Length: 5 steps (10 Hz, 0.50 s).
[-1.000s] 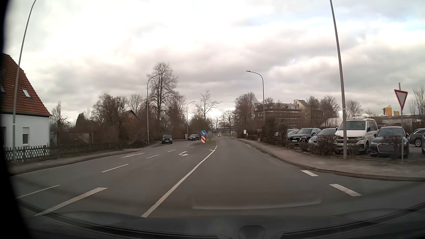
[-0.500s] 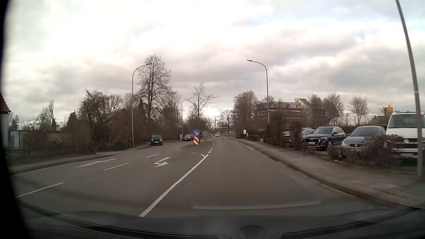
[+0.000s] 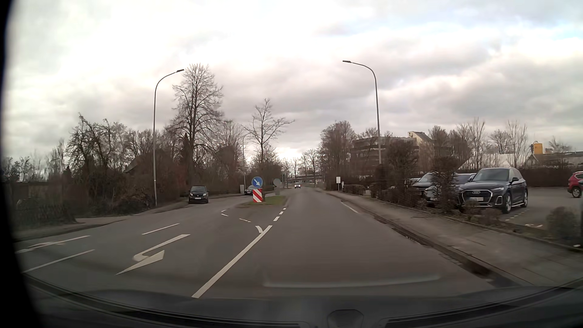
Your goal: Follow the waypoints while adhering to traffic rules and regulations
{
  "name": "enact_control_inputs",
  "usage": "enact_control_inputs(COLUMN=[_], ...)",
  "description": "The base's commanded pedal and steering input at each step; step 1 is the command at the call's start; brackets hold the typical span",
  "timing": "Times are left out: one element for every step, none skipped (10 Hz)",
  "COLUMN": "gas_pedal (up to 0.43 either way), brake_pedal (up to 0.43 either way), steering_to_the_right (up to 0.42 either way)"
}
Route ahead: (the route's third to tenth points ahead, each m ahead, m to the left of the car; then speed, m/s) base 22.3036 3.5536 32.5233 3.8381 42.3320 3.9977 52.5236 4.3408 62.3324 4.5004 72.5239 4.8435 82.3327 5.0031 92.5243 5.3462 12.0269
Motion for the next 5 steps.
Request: enact_control_inputs(gas_pedal=[0.268, 0.22, 0.169, 0.177, 0.197], brake_pedal=[0.0, 0.0, 0.0, 0.0, 0.0], steering_to_the_right=[-0.001, -0.001, -0.001, -0.001, -0.002])
